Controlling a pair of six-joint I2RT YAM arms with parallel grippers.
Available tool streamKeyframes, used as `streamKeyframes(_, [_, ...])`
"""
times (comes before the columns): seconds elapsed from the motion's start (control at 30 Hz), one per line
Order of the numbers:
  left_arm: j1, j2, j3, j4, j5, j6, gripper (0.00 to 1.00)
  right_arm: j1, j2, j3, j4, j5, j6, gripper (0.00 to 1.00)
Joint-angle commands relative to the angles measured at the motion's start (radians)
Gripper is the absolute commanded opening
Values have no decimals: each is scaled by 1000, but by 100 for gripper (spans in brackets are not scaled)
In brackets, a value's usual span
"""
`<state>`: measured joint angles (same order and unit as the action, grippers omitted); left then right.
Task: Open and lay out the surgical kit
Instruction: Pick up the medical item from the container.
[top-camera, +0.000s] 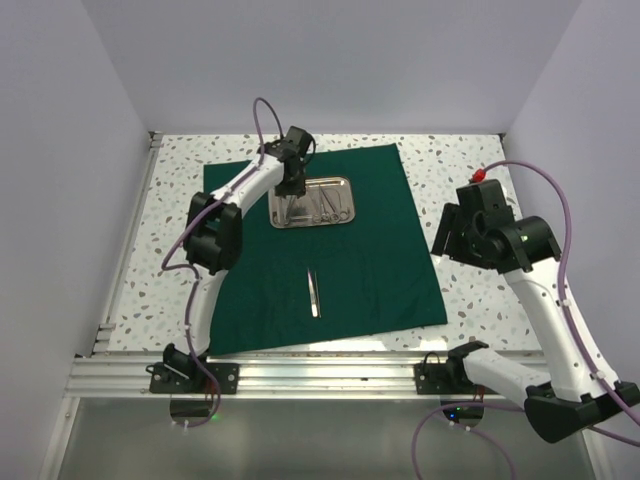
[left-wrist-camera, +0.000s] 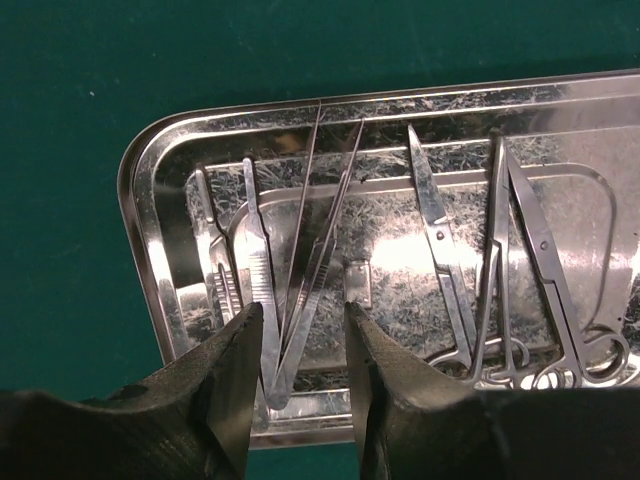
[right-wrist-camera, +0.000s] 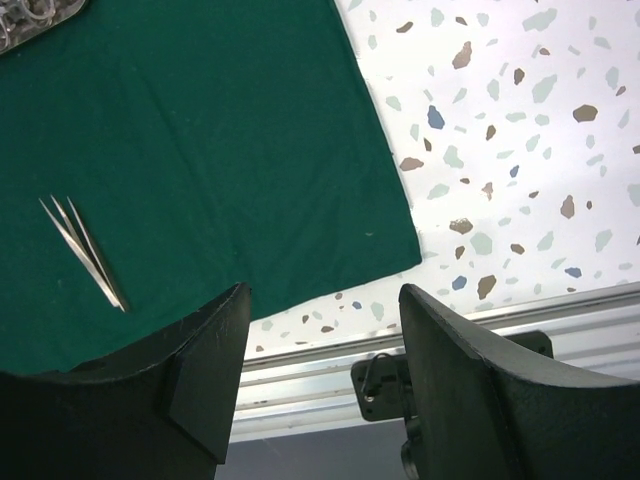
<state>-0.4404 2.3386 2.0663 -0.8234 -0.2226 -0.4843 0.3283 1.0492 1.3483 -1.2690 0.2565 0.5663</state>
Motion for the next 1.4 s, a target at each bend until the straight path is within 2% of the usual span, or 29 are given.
streamKeyframes(0.0, [3,18,41,43,12,56,42,5,15,20,5,29,24,65])
streamKeyframes(0.47, [29,85,35,53,55,76,38,5,52,17,23,41,46,65])
streamKeyframes(0.67, [34,84,38,50,58,72,19,5,52,8,23,43,46,65])
streamKeyframes(0.7, [34,79,38,50,57,73,12,3,49,6,28,43,46,65])
streamKeyframes(0.8, [32,65,49,35,48,70,0,5,54,2,34,35,41,65])
streamKeyframes(1.0, [34,-11,48,14,40,56,0,3,55,2,53,20,23,65])
streamKeyframes(1.1, [31,-77,5,7,54,27,0,3,52,11,57,12,11,65])
streamKeyframes(1.23, [3,-220,-173,27,63,-37,0,3,41,18,57,0,-6,65])
streamKeyframes(1.37, [-87,-353,-360,50,49,-121,0,3,20,17,54,-28,-17,65])
